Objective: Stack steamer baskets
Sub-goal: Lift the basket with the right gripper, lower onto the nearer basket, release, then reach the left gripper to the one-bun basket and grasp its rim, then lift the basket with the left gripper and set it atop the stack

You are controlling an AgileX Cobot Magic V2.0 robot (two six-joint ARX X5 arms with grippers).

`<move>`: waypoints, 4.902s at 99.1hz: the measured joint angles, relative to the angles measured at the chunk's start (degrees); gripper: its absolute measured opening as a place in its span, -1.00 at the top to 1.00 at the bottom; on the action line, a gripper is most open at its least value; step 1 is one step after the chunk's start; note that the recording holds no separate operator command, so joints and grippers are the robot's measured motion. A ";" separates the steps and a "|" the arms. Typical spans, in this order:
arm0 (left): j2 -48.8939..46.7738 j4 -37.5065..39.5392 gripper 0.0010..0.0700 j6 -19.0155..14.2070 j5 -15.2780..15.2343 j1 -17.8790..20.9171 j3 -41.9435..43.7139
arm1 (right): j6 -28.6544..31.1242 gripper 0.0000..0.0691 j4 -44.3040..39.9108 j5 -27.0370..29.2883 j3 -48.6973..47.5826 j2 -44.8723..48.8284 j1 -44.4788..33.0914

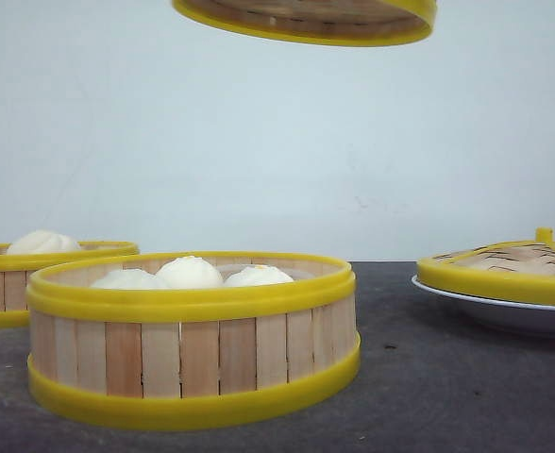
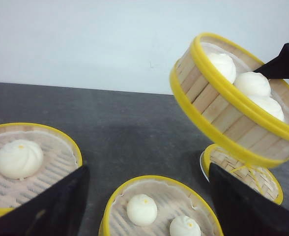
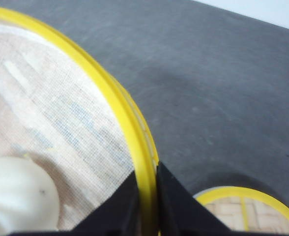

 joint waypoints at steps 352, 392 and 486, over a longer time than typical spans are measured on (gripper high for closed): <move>39.01 4.55 -0.33 -0.02 -25.16 5.07 8.04 | 4.11 0.00 15.80 8.13 -36.30 -39.36 14.51; 63.73 5.99 -0.33 -2.82 -25.51 13.81 15.65 | 4.15 0.00 13.68 8.15 -36.30 -44.57 17.86; 78.55 12.20 0.90 -4.50 -24.63 15.82 15.72 | 4.70 0.00 13.66 12.17 -36.30 -45.86 18.08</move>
